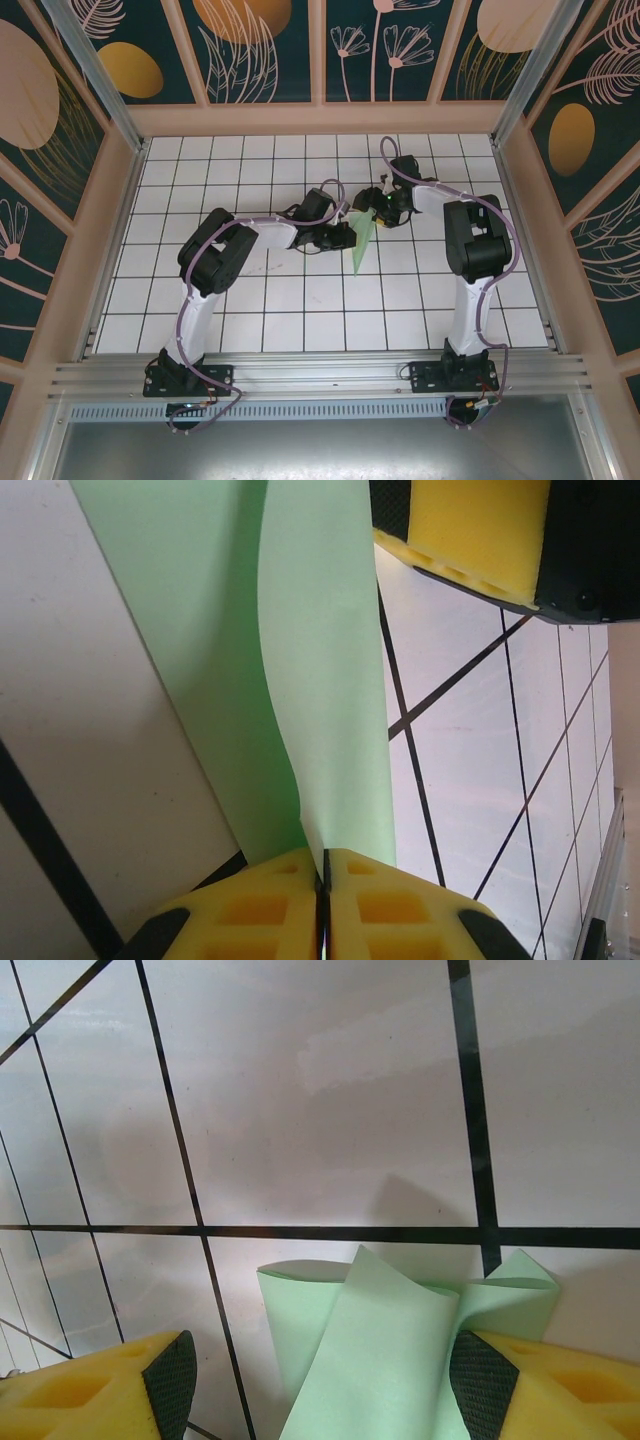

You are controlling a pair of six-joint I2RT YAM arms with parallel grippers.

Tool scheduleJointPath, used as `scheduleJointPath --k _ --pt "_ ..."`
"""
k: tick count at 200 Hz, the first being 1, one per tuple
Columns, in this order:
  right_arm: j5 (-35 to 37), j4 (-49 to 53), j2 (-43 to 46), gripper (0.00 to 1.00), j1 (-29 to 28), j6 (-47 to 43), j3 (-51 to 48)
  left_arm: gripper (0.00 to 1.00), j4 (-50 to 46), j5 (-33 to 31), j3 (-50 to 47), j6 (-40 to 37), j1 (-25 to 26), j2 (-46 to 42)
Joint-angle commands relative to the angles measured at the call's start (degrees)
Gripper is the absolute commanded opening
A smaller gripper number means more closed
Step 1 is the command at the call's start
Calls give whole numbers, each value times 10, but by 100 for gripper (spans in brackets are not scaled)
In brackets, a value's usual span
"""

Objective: Fold a paper plane with a square sheet of paper (fold left side to right side)
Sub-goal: Fold the wing for the fifth time at the center of the table.

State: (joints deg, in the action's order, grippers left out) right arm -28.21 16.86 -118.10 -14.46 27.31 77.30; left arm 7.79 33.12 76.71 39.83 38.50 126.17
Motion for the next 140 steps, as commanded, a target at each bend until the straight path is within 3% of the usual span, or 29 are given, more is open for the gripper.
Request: scheduleJointPath --k 1,140 --pt "19 -38 -44 73 -12 -9 -34 9 0 5 7 -4 -4 20" --pt "-1 -91 50 74 10 -2 -49 6 5 -1 -4 -1 -4 16"
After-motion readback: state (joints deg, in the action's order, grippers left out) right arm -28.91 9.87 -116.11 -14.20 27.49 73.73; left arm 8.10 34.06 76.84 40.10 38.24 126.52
